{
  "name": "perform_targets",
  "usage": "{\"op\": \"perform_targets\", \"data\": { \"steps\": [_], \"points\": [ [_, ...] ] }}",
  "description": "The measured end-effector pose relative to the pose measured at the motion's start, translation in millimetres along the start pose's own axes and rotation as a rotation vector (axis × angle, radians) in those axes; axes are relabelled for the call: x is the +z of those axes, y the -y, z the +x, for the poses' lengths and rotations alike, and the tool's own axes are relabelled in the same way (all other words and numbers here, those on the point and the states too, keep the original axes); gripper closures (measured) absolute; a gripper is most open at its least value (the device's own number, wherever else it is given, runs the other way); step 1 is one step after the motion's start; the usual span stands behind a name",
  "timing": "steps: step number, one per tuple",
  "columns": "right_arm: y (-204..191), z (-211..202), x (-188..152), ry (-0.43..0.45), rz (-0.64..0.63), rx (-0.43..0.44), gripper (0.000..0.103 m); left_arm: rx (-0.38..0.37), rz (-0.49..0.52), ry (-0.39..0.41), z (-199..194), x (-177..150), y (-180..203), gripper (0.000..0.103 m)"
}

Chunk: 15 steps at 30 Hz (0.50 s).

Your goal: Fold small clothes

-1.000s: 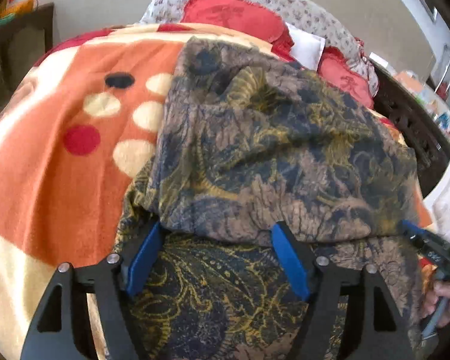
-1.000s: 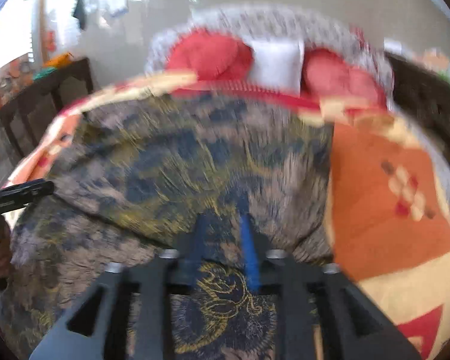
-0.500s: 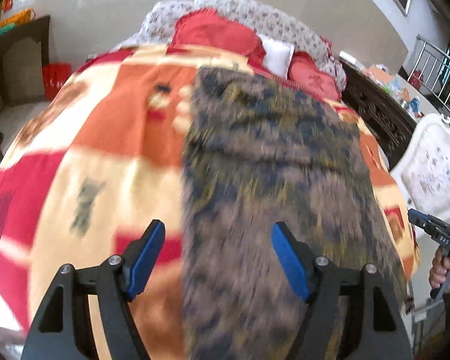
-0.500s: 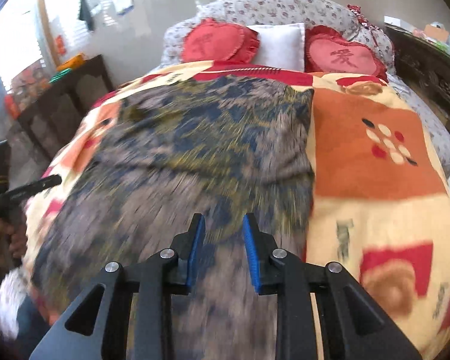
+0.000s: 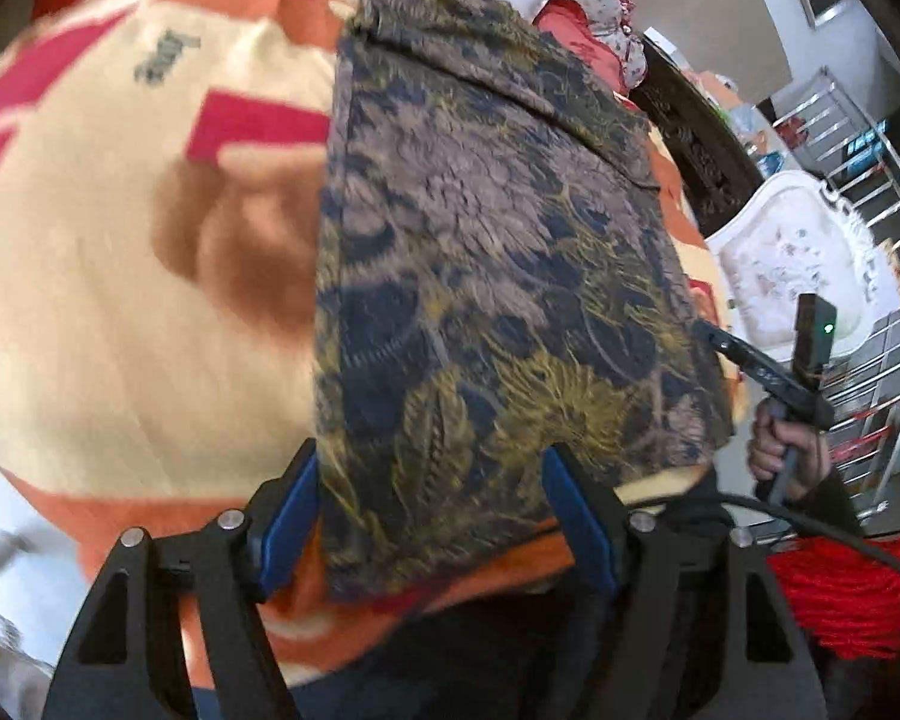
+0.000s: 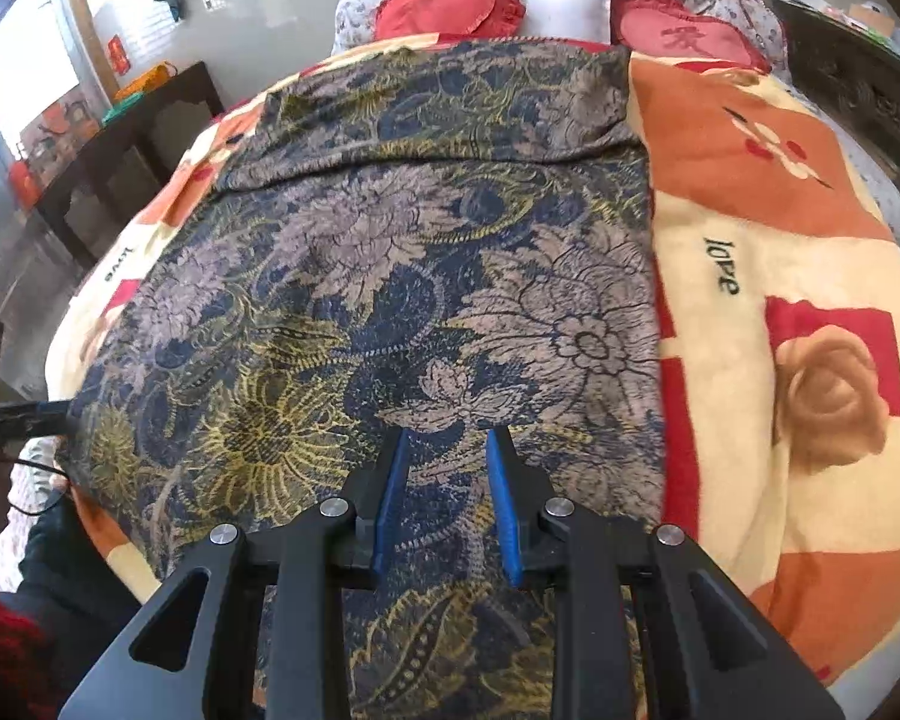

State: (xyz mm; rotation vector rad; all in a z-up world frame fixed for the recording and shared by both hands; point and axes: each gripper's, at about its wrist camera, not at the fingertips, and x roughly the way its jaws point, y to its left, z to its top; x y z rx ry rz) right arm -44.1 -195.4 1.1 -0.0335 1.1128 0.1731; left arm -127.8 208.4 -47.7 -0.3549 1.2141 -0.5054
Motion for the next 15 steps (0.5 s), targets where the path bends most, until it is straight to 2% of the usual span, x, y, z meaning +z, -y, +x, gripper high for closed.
{"op": "perform_targets", "data": {
  "steps": [3, 4, 7, 8, 9, 12, 15],
  "points": [
    [-2, -7, 1, 0.021, -0.015, -0.010, 0.068, 0.026, -0.002, 0.012, 0, -1, 1, 0.049],
    [-1, -13, 0, 0.035, -0.016, -0.016, 0.068, 0.025, -0.011, 0.014, 0, -1, -1, 0.050],
    [6, -34, -6, 0.068, 0.002, -0.033, 0.068, 0.046, -0.040, 0.014, 0, -1, -10, 0.072],
    [10, -40, -10, 0.072, 0.011, -0.033, 0.068, 0.055, -0.053, 0.014, 0, -1, -14, 0.083],
    [15, -48, -15, 0.073, 0.024, -0.034, 0.066, 0.055, -0.076, 0.014, 0, -1, -19, 0.087],
    [28, -67, -35, 0.071, 0.065, -0.017, 0.061, 0.044, -0.101, 0.017, 1, -1, -24, 0.092],
    [44, -79, -61, 0.056, 0.137, 0.006, 0.056, 0.078, -0.065, 0.016, 2, -2, -18, 0.092]
  ]
}}
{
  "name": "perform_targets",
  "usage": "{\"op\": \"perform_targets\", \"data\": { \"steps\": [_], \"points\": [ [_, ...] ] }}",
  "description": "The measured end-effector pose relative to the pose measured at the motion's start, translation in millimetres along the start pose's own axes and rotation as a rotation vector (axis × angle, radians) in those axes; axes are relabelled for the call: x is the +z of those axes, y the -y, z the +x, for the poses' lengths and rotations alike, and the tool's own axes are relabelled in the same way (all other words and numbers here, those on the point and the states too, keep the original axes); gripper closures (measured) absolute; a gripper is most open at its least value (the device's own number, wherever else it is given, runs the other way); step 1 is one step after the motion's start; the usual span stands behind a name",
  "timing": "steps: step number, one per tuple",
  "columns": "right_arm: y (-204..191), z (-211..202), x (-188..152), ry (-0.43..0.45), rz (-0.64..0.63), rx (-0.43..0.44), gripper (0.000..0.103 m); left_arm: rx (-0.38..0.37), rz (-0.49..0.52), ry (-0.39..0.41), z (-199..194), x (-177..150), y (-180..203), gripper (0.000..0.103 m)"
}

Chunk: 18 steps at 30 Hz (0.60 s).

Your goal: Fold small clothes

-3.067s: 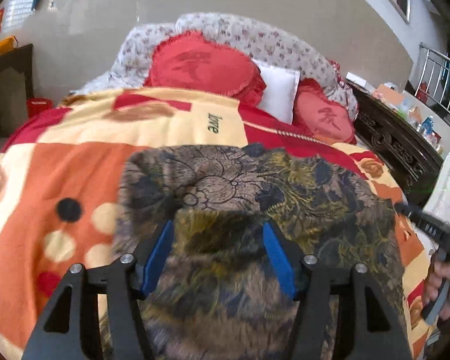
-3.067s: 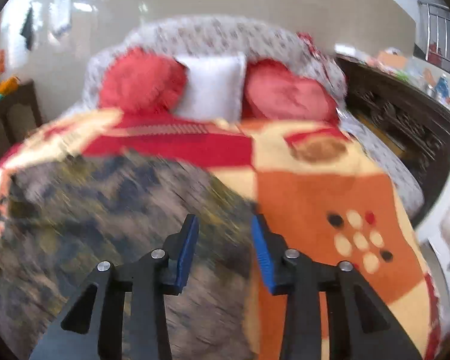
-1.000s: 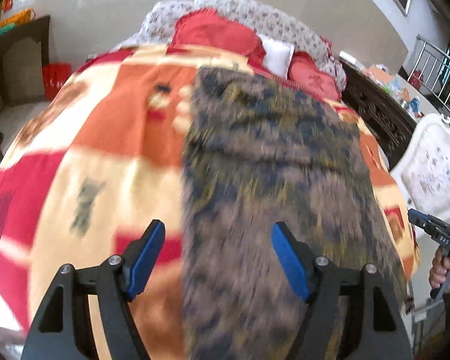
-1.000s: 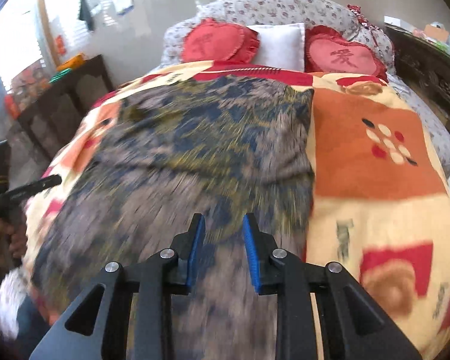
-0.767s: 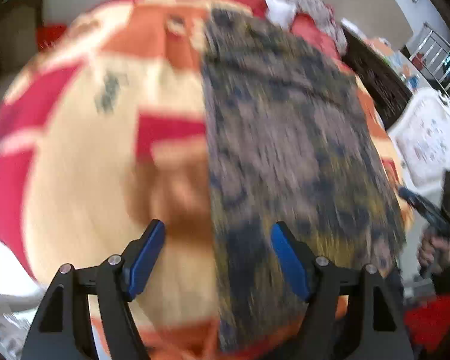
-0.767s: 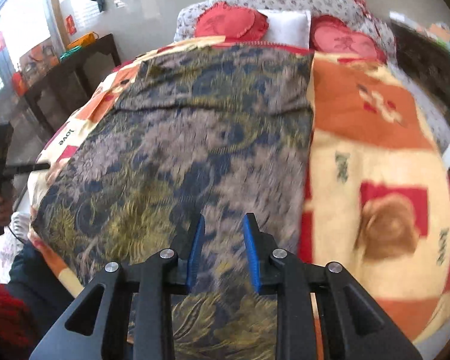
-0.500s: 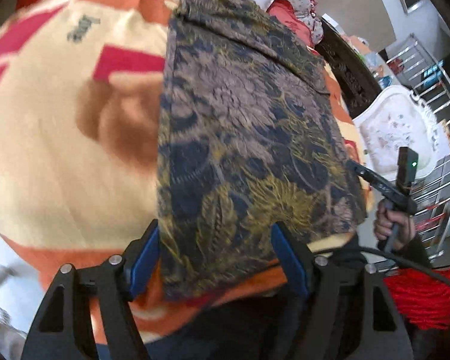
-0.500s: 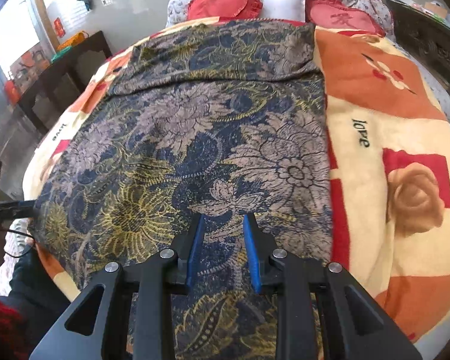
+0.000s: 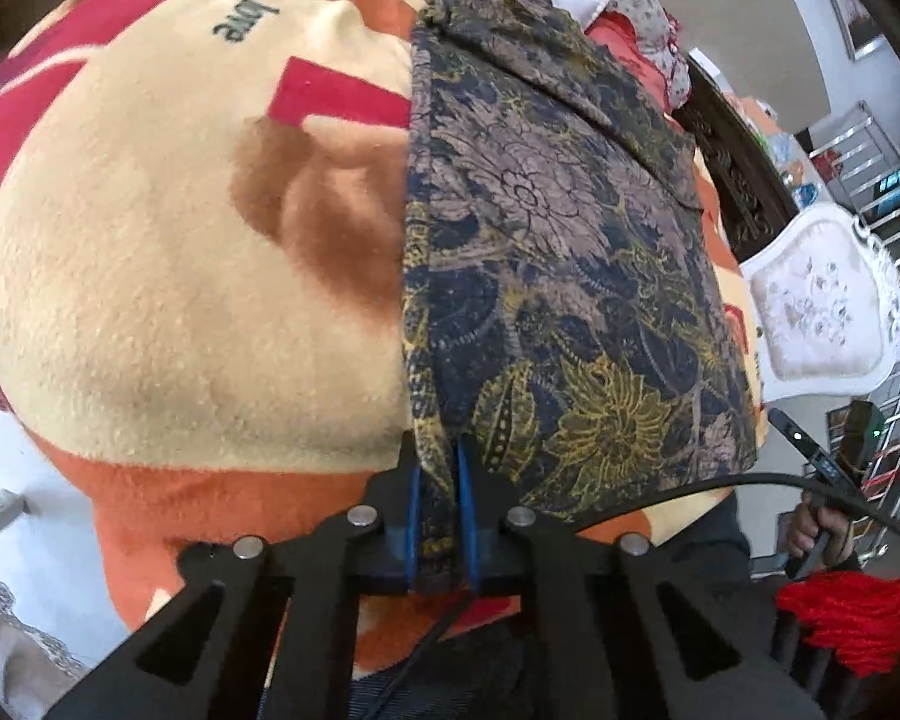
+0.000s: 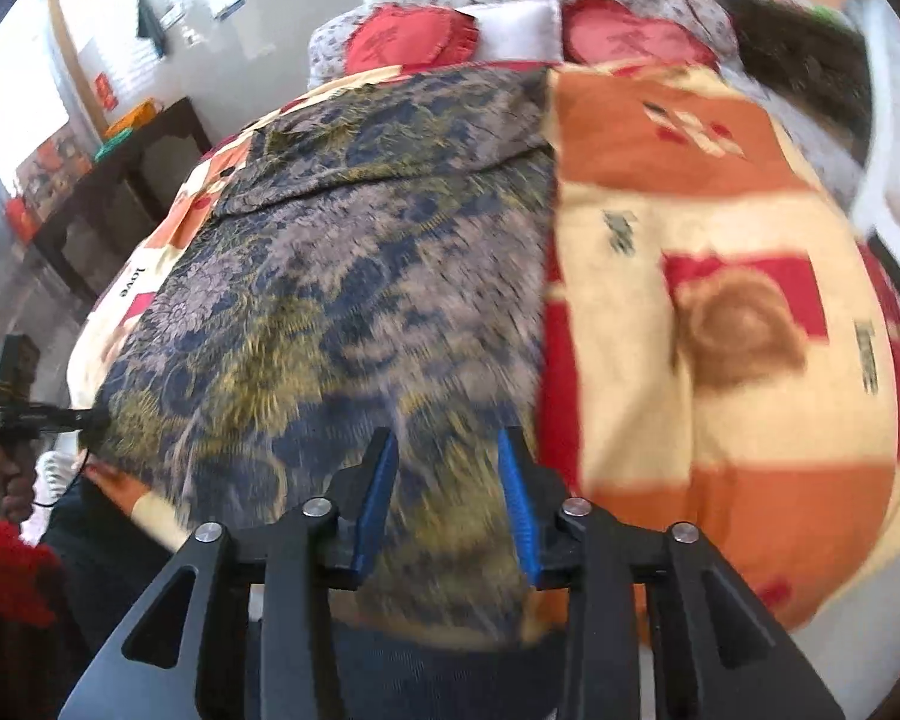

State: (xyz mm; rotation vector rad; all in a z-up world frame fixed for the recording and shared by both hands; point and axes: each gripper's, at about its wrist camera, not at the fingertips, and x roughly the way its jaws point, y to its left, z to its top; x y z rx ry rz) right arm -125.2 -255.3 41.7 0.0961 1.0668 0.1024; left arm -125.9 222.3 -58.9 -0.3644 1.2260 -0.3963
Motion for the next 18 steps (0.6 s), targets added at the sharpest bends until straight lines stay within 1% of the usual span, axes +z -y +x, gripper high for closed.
{"op": "perform_targets", "data": {
  "steps": [3, 5, 6, 9, 10, 11, 12, 14, 16, 18],
  "points": [
    [13, -5, -18, -0.009, 0.049, 0.038, 0.055, 0.020, 0.026, -0.002, 1, 0, 6, 0.092],
    [17, 2, -27, -0.029, 0.055, 0.050, 0.055, 0.027, 0.028, -0.002, 1, 1, 7, 0.092],
    [19, 5, -29, -0.038, 0.064, 0.056, 0.055, 0.029, 0.027, -0.001, 1, 0, 7, 0.092],
    [23, 15, -33, -0.055, 0.080, 0.117, 0.055, 0.030, 0.010, 0.009, 1, 1, 4, 0.092],
    [23, 18, -33, -0.054, 0.073, 0.129, 0.055, 0.028, 0.002, 0.015, 0, 1, 4, 0.093],
    [23, 22, -33, -0.063, 0.071, 0.143, 0.055, 0.024, -0.004, 0.018, 0, 0, 4, 0.096],
    [23, 24, -32, -0.073, 0.074, 0.148, 0.057, 0.026, -0.003, 0.022, -2, 0, 5, 0.097],
    [23, 23, -31, -0.073, 0.070, 0.146, 0.067, 0.028, 0.002, 0.035, -6, -1, 8, 0.098],
    [23, 16, -30, -0.061, 0.059, 0.143, 0.083, 0.026, 0.003, 0.046, -11, 0, 10, 0.098],
    [27, 8, -30, -0.049, 0.068, 0.149, 0.086, 0.026, 0.014, 0.057, -17, 1, 13, 0.098]
  ]
}}
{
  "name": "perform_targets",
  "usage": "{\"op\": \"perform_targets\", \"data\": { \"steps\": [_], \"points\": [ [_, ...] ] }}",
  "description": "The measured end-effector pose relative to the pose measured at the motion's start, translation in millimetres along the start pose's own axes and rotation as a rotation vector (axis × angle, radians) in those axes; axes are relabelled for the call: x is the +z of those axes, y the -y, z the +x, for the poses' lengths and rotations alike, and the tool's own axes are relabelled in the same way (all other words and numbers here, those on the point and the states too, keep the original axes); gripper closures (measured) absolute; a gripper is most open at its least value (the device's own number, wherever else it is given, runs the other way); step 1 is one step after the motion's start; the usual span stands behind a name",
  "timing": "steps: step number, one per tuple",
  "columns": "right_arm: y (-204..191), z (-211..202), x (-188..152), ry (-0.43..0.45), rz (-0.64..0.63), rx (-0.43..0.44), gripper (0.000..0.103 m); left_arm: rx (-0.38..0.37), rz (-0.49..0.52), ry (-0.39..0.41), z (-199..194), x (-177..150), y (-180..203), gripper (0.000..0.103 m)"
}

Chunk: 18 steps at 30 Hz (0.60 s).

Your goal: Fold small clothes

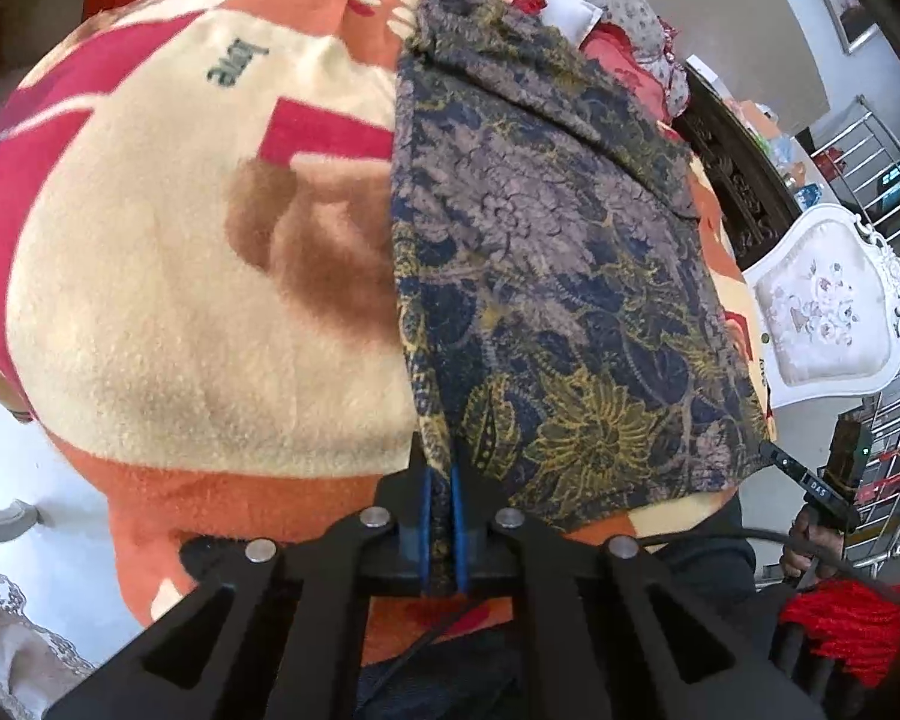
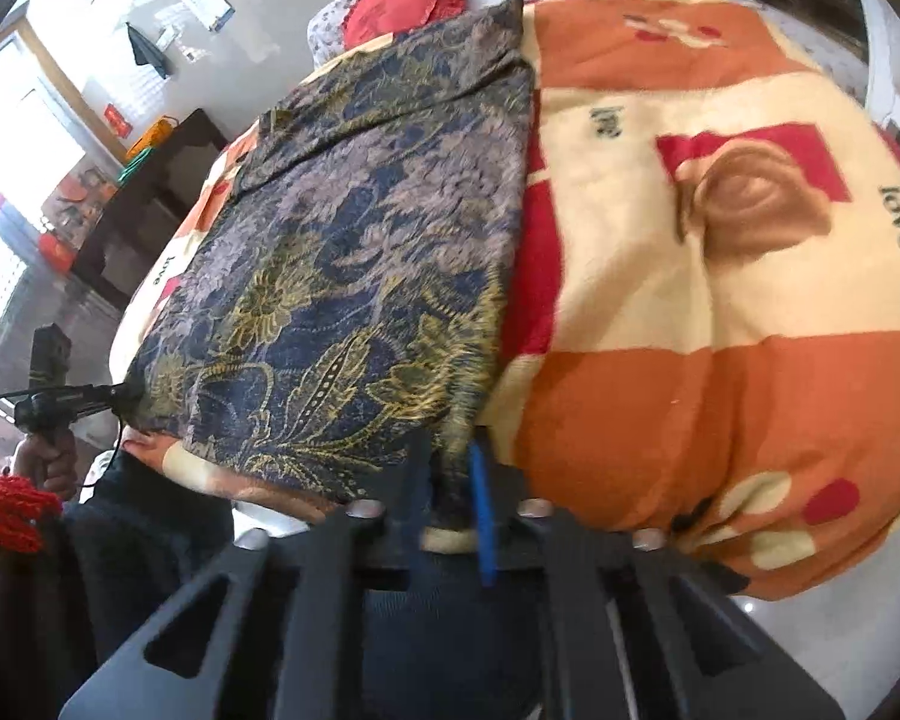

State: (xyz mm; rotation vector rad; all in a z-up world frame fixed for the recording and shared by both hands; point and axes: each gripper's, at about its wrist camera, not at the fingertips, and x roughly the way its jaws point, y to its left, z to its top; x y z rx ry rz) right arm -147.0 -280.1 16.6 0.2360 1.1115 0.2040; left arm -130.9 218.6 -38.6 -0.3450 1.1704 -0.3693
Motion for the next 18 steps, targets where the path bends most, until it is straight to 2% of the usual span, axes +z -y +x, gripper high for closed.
{"op": "perform_targets", "data": {
  "steps": [5, 8, 10, 13, 18],
  "points": [
    [-13, -25, 7, 0.057, -0.058, 0.020, 0.088, -0.010, 0.025, 0.036, -18, 12, 9, 0.098],
    [-20, -41, 17, 0.087, -0.069, 0.058, 0.088, -0.037, 0.046, 0.048, -29, 19, 19, 0.098],
    [-25, -51, 25, 0.106, -0.082, 0.085, 0.088, -0.029, 0.066, 0.040, -27, 21, 21, 0.098],
    [-23, -48, 26, 0.077, -0.091, 0.128, 0.088, -0.020, 0.051, 0.014, -16, 17, 14, 0.098],
    [0, -14, 10, -0.008, 0.013, 0.137, 0.088, 0.015, -0.005, -0.037, 5, 9, -3, 0.096]
  ]
}}
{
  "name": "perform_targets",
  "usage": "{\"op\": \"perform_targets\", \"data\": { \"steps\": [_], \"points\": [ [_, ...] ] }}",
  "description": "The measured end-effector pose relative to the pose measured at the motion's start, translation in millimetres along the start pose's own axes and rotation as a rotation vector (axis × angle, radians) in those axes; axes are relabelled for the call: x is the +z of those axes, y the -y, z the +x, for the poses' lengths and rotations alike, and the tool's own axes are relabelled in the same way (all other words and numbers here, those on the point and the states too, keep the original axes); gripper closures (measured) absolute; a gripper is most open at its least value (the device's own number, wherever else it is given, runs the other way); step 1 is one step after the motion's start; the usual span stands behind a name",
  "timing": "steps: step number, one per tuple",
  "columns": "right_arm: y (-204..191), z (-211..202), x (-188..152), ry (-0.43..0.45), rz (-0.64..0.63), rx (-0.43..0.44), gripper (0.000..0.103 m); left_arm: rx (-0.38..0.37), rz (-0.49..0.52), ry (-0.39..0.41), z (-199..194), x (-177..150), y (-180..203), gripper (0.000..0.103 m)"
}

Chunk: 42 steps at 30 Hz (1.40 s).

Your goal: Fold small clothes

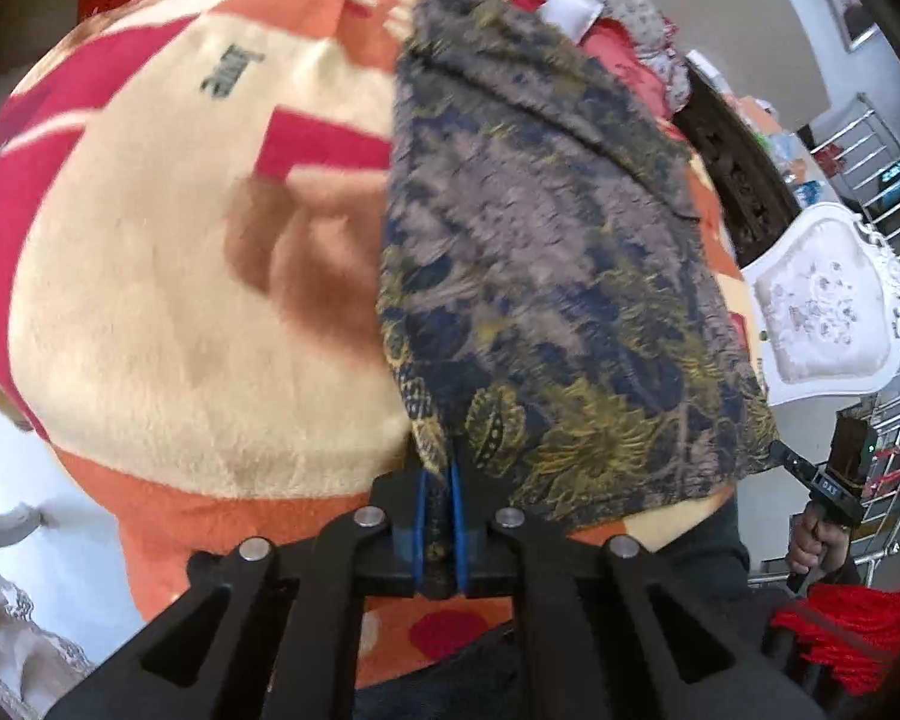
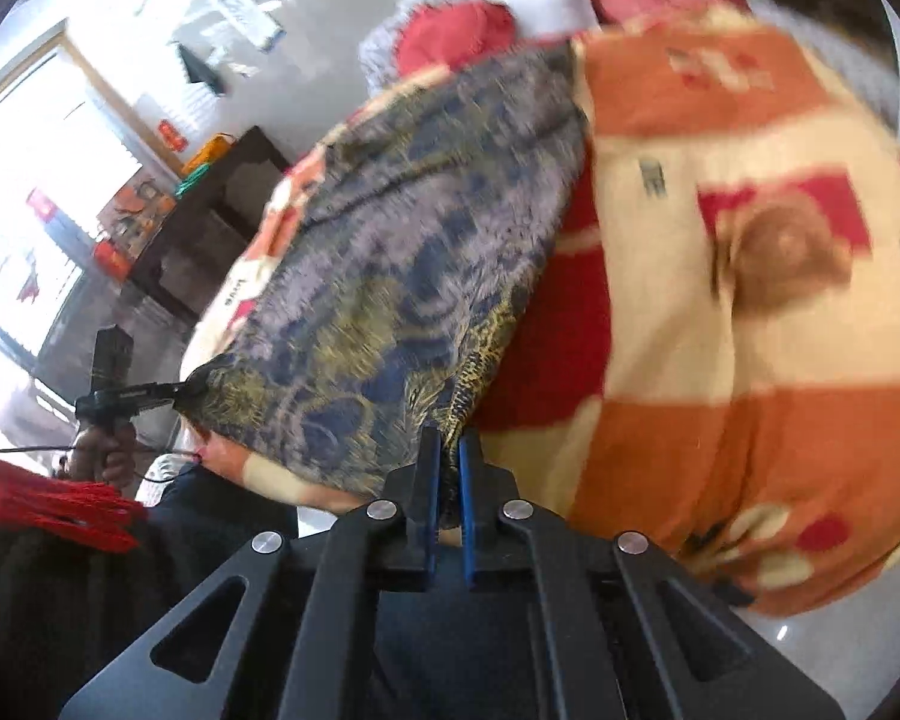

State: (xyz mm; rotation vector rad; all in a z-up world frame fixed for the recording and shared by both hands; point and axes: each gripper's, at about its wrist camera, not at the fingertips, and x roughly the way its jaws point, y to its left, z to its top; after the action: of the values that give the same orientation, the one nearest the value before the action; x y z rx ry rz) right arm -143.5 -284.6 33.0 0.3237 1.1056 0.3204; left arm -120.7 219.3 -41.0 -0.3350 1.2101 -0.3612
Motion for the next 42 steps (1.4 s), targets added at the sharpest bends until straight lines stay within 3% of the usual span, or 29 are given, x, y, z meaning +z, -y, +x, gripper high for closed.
{"op": "perform_targets", "data": {
  "steps": [4, 7, 9, 11, 13, 19, 27, 42],
  "points": [
    [2, 15, -6, -0.029, -0.004, -0.074, 0.084, 0.031, 0.018, -0.006, 5, 0, 3, 0.086],
    [7, 21, -7, -0.043, 0.023, -0.077, 0.081, 0.067, 0.049, -0.005, 8, -2, 10, 0.084],
    [8, 24, -9, -0.055, 0.018, -0.076, 0.081, 0.081, 0.058, -0.002, 8, -5, 12, 0.086],
    [7, 24, -11, -0.065, 0.008, -0.065, 0.082, 0.108, 0.054, -0.010, 7, -7, 12, 0.098],
    [4, 18, -12, -0.042, -0.008, -0.055, 0.087, 0.133, 0.063, -0.019, 6, -11, 15, 0.099],
    [0, 8, -8, -0.027, -0.039, -0.078, 0.087, 0.294, 0.140, -0.003, 11, -14, 38, 0.099],
    [-13, 1, 0, -0.001, -0.092, -0.131, 0.087, 0.420, 0.192, 0.019, 15, -15, 55, 0.099],
    [-8, 3, 20, 0.035, -0.112, -0.135, 0.087, 0.451, 0.176, -0.010, 23, -7, 60, 0.099]
  ]
}}
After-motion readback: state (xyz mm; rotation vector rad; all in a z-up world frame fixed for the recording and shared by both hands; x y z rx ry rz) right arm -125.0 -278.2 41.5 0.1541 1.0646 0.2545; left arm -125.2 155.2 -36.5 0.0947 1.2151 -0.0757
